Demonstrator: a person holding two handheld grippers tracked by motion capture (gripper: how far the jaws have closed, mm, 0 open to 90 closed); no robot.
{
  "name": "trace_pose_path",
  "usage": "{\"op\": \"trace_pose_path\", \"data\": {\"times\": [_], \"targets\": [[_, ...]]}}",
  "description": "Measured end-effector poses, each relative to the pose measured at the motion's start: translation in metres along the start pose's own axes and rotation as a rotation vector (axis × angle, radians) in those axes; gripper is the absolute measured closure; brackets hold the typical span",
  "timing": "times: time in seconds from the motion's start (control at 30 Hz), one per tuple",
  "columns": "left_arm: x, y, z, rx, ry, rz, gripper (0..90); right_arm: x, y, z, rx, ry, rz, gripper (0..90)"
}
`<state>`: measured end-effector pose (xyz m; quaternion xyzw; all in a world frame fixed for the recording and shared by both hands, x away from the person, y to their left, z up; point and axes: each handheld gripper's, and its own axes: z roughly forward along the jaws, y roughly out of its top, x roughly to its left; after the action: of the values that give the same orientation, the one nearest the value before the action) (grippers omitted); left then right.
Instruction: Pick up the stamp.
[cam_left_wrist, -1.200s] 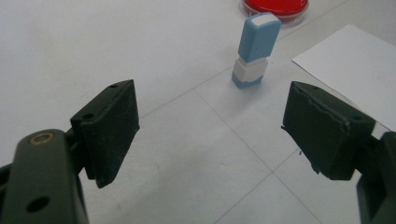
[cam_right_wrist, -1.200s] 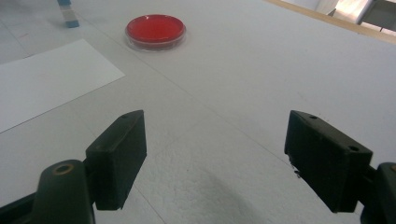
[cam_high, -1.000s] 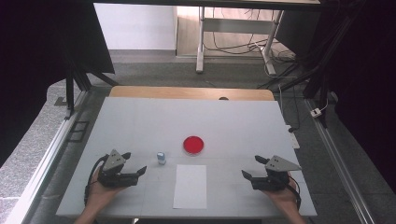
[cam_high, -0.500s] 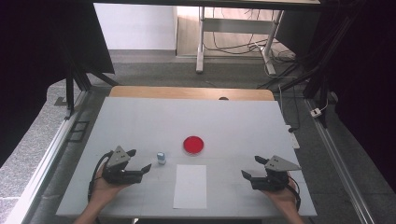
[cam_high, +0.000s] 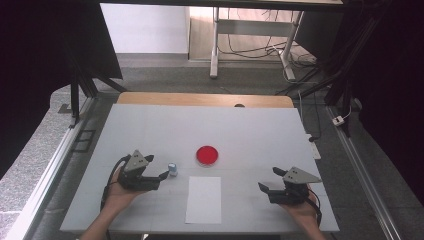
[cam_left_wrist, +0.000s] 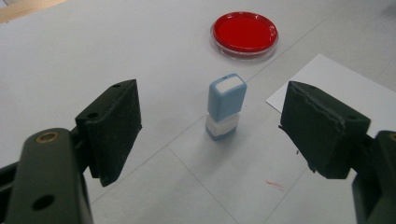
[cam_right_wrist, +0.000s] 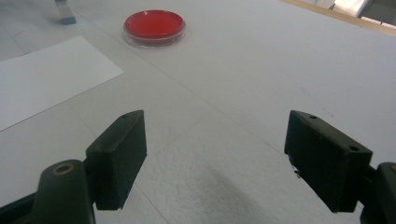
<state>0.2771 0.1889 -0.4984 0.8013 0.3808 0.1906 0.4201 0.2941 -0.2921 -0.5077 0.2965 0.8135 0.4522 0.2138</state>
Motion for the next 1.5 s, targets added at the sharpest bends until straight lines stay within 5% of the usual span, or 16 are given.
{"op": "trace_pose_path", "data": {"times": [0.4, 0.93, 1.07, 1.13, 1.5], "targets": [[0.002, 0.004, 0.013, 0.015, -0.029, 0.035, 26.8, 0.0, 0.0, 0.0, 0.007, 0.001, 0.001, 20.9], [-0.01, 0.008, 0.035, 0.064, -0.02, 0.058, 31.3, 0.0, -0.001, 0.001, 0.018, -0.007, 0.001, 20.9], [-0.009, 0.009, 0.039, 0.082, -0.013, 0.091, 34.4, 0.0, -0.001, 0.001, 0.019, -0.009, 0.001, 21.0], [-0.005, 0.006, 0.039, 0.085, -0.027, 0.127, 35.9, -0.001, -0.001, 0.0, 0.018, -0.011, 0.001, 21.0], [0.006, 0.002, 0.044, 0.056, -0.117, 0.184, 49.4, -0.001, -0.001, 0.001, 0.02, -0.013, 0.002, 21.1]]}}
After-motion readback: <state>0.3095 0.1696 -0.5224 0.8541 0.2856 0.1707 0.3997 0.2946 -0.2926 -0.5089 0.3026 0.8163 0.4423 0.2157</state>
